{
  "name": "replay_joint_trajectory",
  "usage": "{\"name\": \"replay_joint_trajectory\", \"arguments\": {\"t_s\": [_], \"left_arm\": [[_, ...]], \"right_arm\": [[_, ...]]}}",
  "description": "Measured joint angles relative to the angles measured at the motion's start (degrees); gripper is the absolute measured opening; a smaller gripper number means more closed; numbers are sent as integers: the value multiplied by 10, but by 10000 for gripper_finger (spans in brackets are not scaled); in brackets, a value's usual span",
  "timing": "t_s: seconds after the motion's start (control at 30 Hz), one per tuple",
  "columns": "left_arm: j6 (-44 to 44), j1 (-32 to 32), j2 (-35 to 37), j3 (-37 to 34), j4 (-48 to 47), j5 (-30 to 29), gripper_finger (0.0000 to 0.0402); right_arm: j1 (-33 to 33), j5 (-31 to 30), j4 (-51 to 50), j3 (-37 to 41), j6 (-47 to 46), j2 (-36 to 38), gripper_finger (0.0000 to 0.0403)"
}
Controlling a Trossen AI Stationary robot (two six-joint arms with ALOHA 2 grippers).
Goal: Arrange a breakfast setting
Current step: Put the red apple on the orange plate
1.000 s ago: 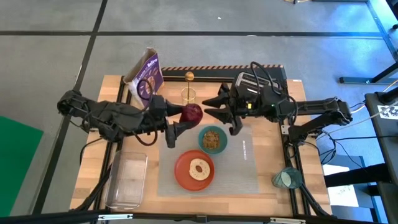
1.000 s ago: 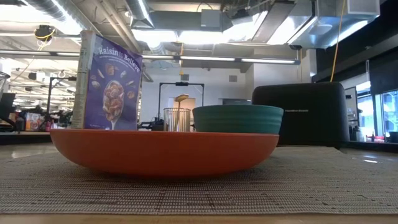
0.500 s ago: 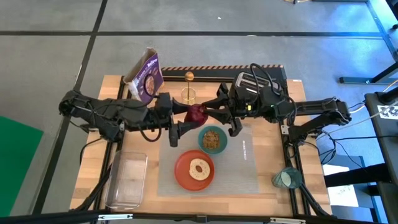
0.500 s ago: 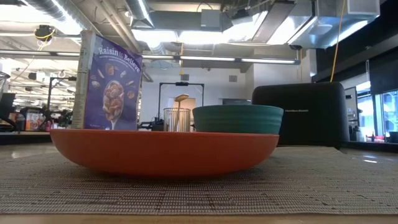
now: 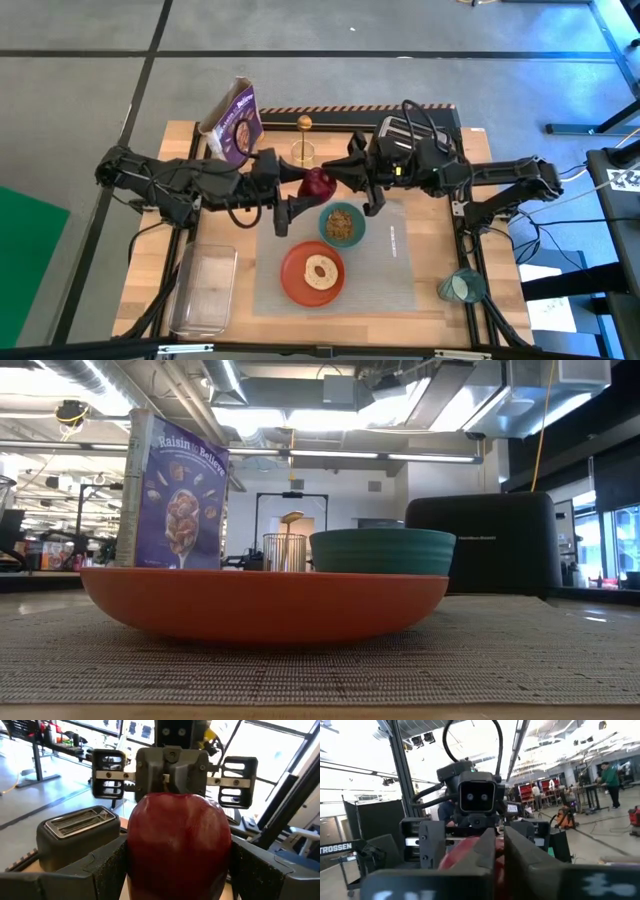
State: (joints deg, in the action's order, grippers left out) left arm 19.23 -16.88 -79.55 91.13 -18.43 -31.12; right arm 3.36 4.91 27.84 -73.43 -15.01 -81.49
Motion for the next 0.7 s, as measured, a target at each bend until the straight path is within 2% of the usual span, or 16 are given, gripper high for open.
{"name": "replay_joint_trajectory", "arguments": {"t_s": [0.07,0.37,0.7], "left_arm": [[-1,0,0,0,6,-8,292],[1,14,0,0,11,-7,292],[1,15,1,0,11,-15,292]], "right_arm": [[0,0,3,-1,4,0,7],[0,1,-2,-1,19,0,8],[0,-19,-10,0,15,0,78]]}}
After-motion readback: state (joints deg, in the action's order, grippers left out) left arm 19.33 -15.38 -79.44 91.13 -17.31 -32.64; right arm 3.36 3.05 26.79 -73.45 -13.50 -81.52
